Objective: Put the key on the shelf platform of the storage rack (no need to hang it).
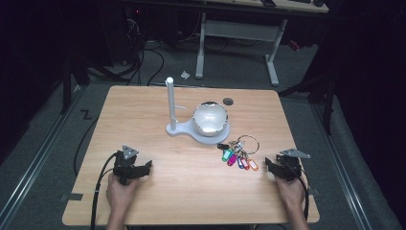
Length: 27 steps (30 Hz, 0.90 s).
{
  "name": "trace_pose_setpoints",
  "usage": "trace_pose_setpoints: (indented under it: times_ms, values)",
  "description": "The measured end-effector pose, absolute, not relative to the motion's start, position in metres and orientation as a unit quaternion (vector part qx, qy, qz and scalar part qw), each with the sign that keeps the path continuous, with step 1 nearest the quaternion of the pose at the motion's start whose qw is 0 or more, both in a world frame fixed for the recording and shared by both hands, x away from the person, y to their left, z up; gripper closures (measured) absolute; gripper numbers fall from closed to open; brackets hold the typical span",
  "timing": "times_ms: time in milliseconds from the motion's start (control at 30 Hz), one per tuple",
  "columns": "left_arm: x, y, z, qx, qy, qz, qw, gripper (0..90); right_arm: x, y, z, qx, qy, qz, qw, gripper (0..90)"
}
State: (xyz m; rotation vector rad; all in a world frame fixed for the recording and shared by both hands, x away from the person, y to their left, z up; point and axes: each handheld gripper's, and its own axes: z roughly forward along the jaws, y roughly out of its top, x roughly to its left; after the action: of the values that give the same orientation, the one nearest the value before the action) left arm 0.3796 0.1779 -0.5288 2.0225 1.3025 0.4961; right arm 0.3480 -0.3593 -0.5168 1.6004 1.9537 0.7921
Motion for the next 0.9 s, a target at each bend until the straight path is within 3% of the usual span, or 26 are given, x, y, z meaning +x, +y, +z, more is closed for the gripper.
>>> trace_pose_setpoints:
  times_ms: [900]
  values:
    - [0.3797, 0.1779, -0.5288, 0.776, 0.499, 0.190, 0.336, 21.9, 0.3485, -0.3522, -0.5144, 0.575, 0.721, 0.311, 0.229, 57.1]
